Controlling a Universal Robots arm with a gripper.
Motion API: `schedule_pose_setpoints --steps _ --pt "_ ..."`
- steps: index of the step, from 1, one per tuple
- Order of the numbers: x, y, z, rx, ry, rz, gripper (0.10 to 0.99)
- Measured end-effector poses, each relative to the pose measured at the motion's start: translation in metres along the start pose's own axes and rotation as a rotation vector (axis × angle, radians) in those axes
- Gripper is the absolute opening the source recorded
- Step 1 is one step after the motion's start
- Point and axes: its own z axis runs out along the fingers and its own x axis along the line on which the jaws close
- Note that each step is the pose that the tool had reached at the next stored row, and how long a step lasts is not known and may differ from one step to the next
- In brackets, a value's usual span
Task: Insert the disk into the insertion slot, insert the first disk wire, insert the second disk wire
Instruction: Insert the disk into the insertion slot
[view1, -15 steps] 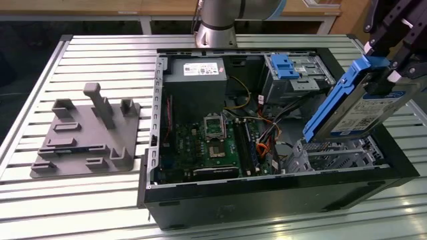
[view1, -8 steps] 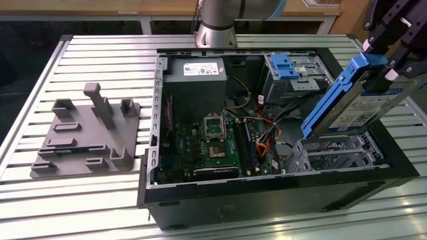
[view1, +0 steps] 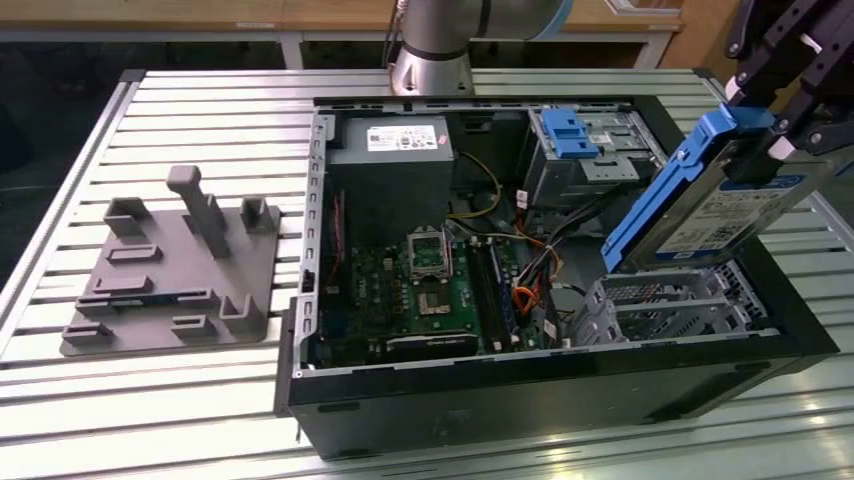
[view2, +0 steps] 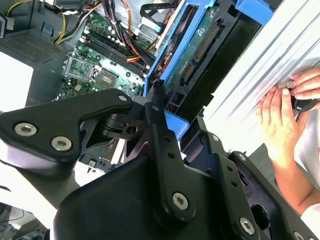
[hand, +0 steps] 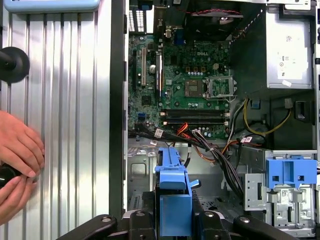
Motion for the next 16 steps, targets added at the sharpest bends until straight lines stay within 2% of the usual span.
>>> schedule_pose_setpoints --steps 8,16 --pt "0.0 -0.0028 0.0002 0.001 -0.0004 0.0 0.365" --pt "-0.0001 -0.0058 0.0002 0.012 -0.0005 -0.001 0.365"
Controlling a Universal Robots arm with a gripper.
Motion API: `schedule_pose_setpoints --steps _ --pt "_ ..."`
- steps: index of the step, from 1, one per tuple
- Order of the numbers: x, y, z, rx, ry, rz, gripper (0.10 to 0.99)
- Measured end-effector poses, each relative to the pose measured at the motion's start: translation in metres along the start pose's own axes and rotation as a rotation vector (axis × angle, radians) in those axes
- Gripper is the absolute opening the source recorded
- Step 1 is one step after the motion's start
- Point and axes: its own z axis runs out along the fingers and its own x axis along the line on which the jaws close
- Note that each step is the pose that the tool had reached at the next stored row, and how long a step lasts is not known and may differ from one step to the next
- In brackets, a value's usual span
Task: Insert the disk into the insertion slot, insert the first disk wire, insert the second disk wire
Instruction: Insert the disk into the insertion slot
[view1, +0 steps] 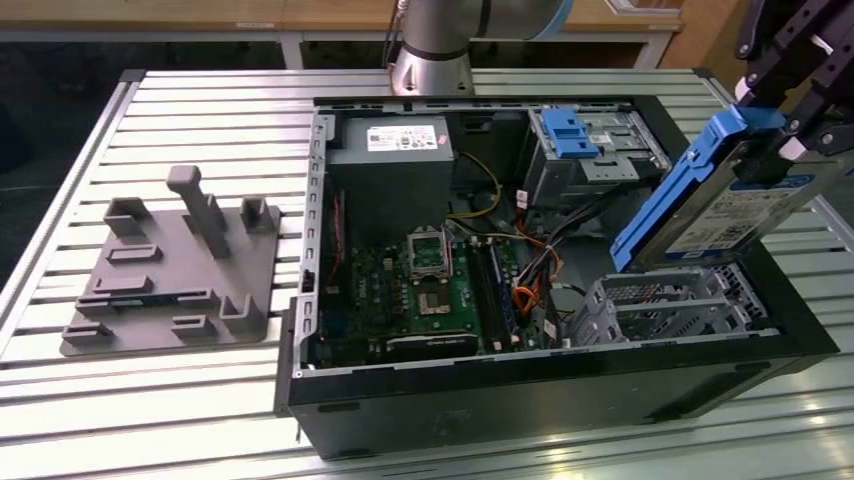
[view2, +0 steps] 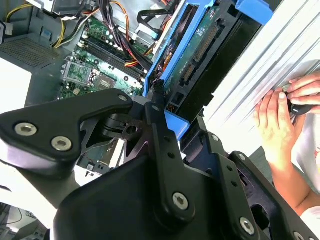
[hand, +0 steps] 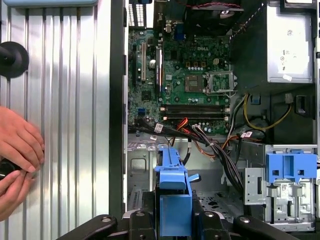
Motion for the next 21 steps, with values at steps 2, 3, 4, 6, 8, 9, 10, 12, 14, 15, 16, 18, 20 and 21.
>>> schedule_pose_setpoints --steps 2,3,4,6,8,9,10,12,14,15,16,18,20,21 --pt "0.0 -0.0019 0.0001 0.001 -0.0001 0.0 0.365" --pt "0.0 -0.003 0.0001 0.002 -0.0001 0.0 0.365" --pt "0.0001 -0.0042 0.0001 0.002 0.0 0.0 0.365" --pt "0.0001 -0.0058 0.0004 0.002 -0.0002 0.0 0.365" --pt "0.0001 -0.0059 0.0005 0.002 0.0 0.0 0.365" --pt "0.0001 -0.0059 0.0006 0.002 0.0 0.0 0.365" --pt "0.0001 -0.006 0.0006 0.002 0.0 0.0 0.365" --pt "0.0002 -0.006 0.0011 0.002 0.0004 0.001 0.365" --pt "0.0002 -0.0062 0.0014 0.002 0.0009 0.001 0.365" --pt "0.0002 -0.0064 0.0015 0.002 0.0012 0.001 0.365" --pt "0.0002 -0.0067 0.0016 0.002 0.0013 0.001 0.365" --pt "0.0001 -0.0073 0.0021 0.002 0.0016 0.001 0.365" --pt "0.0002 -0.0076 0.0028 0.002 0.0016 0.001 0.365" --pt "0.0003 -0.0076 0.0032 0.002 0.0017 0.001 0.365"
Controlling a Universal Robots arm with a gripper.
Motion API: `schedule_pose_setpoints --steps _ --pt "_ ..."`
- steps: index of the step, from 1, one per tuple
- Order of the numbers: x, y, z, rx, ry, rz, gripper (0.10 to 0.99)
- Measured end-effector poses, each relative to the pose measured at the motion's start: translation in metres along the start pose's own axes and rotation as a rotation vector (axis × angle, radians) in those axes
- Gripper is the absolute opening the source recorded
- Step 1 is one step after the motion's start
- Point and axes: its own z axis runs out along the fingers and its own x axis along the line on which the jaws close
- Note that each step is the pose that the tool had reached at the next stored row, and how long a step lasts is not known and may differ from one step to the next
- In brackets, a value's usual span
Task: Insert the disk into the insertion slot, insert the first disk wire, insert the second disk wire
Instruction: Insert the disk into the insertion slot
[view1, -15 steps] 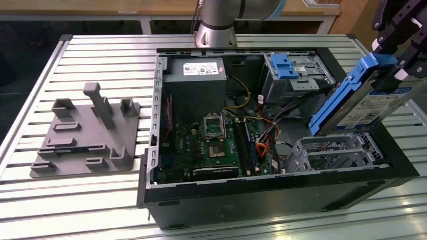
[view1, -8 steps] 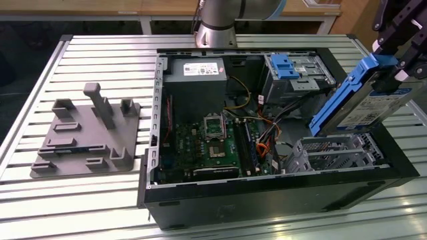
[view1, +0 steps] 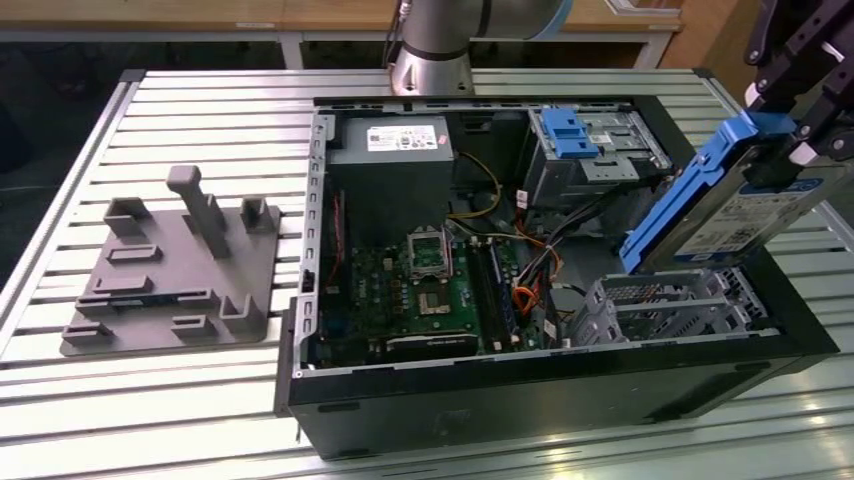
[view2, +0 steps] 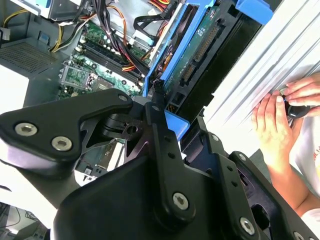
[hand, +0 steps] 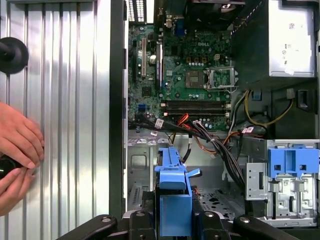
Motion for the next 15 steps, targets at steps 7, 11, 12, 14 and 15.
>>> schedule_pose_setpoints --steps 7,11,12,14,15 --pt "0.0002 -0.0001 0.0028 0.0 0.0 0.0 0.365" --pt "0.0003 -0.0002 0.0046 0.0 0.0001 0.0 0.365" --pt "0.0003 -0.0002 0.0052 0.0 0.0001 0.0 0.365" --pt "0.0003 -0.0002 0.0063 0.0 0.0 0.0 0.365" --pt "0.0004 -0.0003 0.0069 0.0 0.0 0.0 0.365"
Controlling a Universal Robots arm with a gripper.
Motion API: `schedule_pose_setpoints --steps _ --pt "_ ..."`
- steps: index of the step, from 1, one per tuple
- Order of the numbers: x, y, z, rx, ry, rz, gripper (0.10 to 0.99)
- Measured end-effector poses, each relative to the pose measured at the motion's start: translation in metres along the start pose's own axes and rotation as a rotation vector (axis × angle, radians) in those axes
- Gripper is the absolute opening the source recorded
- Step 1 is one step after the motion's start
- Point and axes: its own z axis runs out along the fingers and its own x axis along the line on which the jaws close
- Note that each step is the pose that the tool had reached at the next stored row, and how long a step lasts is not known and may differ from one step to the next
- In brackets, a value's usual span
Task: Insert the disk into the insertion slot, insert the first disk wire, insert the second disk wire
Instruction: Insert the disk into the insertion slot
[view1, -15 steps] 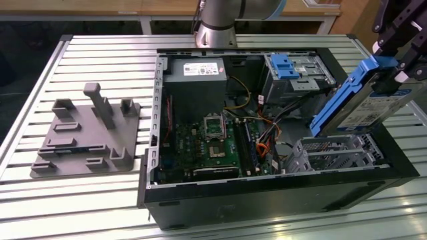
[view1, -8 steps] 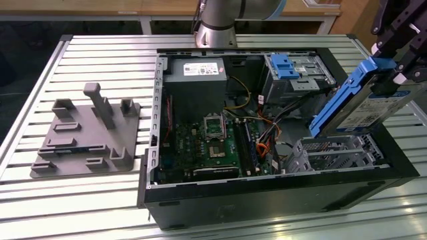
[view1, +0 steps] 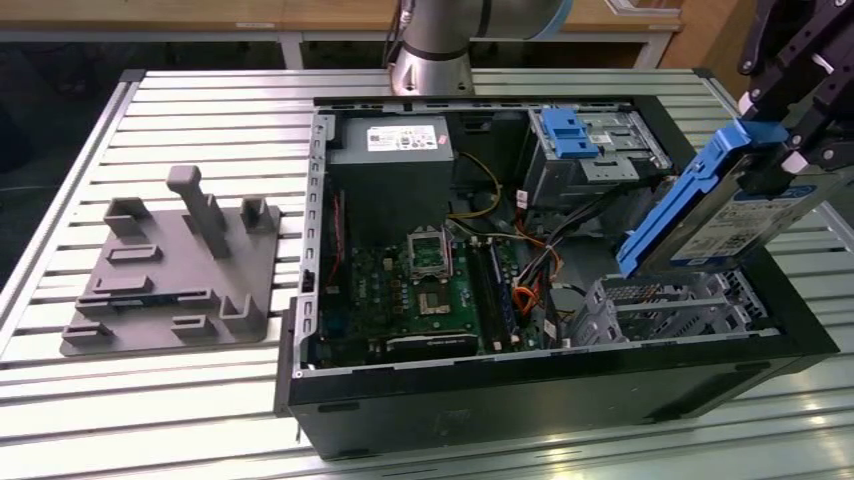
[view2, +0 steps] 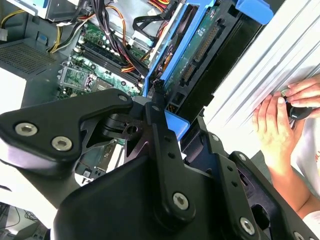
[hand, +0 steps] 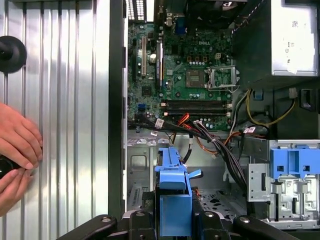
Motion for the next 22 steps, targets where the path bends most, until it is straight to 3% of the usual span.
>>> schedule_pose_setpoints --steps 22 --pt "0.0006 -0.0004 0.0094 0.0 0.0 0.0 0.365"
